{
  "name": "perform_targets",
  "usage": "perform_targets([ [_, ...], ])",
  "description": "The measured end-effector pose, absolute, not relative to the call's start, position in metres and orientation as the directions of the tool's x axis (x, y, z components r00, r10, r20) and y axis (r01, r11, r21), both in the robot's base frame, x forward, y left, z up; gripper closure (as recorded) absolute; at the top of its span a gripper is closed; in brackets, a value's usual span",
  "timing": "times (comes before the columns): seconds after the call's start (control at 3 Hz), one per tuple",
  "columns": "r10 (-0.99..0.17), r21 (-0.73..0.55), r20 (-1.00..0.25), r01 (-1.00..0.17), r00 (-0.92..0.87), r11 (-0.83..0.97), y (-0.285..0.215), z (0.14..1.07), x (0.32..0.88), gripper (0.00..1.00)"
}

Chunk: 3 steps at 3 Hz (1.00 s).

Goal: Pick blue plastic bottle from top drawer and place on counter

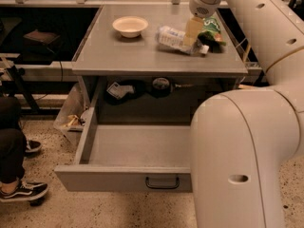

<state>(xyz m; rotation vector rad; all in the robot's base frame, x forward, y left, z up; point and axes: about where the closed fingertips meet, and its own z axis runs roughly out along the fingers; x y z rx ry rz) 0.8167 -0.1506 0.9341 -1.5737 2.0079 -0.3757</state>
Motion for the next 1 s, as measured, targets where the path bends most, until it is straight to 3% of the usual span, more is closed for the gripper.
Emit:
perform_targets([
  [0.33,-0.954,-0.542,-0.246,-0.791,-0.173,0.283,-0.155,0.945,0.812,0.0],
  [1.0,-0.916,-0.653,-0.291,-0.642,-0.277,0.402,-0.243,1.111,0.714,0.0],
])
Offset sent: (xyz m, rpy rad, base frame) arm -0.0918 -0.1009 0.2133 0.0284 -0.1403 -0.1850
